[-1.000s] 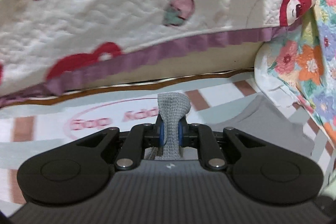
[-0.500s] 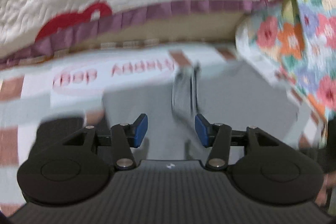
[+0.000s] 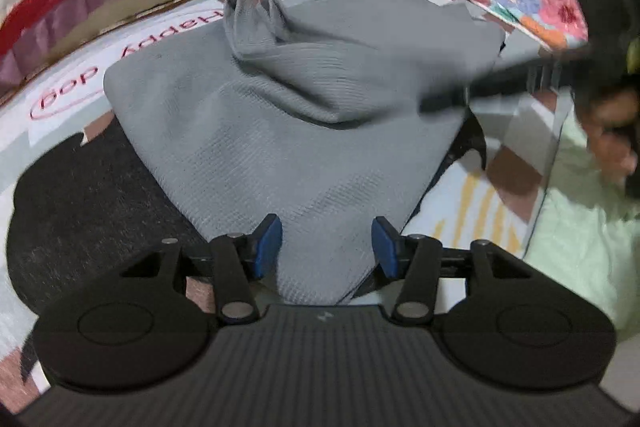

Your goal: Fold clothes

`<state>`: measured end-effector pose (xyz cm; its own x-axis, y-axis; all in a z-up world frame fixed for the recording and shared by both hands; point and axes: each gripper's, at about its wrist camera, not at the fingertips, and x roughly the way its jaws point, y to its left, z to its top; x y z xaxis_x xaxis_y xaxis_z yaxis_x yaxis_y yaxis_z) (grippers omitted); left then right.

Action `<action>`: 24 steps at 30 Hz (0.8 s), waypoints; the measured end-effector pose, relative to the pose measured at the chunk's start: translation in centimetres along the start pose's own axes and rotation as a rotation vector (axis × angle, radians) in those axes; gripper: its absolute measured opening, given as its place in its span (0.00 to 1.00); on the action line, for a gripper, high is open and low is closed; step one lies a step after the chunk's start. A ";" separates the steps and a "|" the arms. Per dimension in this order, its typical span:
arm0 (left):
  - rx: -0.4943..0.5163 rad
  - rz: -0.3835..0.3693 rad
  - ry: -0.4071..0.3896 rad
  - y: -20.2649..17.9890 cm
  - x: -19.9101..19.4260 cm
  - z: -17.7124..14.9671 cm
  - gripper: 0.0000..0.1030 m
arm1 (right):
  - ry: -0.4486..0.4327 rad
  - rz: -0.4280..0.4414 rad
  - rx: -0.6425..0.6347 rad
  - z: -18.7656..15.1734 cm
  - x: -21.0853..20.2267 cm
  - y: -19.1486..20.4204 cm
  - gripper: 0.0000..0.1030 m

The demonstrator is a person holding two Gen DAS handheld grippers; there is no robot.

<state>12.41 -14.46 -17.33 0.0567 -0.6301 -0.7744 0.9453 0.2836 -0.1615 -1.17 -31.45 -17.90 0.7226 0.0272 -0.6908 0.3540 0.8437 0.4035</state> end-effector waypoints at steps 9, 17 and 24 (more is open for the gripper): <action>-0.139 -0.106 -0.055 2.5 -0.1 0.2 0.49 | 0.104 -0.061 -0.119 3.7 -1.9 1.1 0.58; -0.189 -0.183 -0.118 2.8 0.7 1.1 0.49 | 0.040 -0.029 -0.298 9.8 -0.2 4.1 0.60; -0.203 -0.259 -0.059 2.6 1.7 0.6 0.49 | 0.194 -0.031 -0.268 12.4 10.4 4.5 0.65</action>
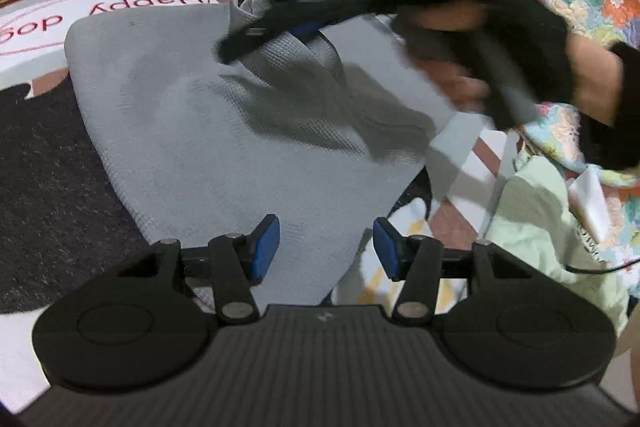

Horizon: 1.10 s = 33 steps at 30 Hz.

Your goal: Fold clothes

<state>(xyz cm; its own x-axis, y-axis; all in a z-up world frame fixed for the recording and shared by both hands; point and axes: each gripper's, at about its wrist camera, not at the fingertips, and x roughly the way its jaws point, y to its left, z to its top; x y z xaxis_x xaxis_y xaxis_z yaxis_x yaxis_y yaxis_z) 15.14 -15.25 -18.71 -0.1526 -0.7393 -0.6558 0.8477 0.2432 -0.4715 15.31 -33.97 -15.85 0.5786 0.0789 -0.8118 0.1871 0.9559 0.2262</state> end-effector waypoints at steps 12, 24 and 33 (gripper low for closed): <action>-0.026 -0.042 0.051 0.3 -0.3 -0.2 0.49 | -0.162 -0.142 0.006 1.8 0.0 -5.4 0.36; -0.082 -0.046 -0.101 0.9 -1.3 1.2 0.63 | -0.135 -0.019 0.401 -9.1 -6.6 -7.2 0.69; -0.016 0.085 -0.098 0.6 -0.5 0.8 0.63 | -0.140 0.034 0.185 -12.7 -8.0 -4.3 0.06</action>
<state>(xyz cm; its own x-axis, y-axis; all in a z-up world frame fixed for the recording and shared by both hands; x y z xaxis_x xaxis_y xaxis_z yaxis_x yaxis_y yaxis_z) 16.07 -15.26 -18.23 -0.0298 -0.7732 -0.6334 0.8472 0.3167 -0.4265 -0.19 -35.15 -17.19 0.6891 0.0575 -0.7224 0.3009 0.8842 0.3574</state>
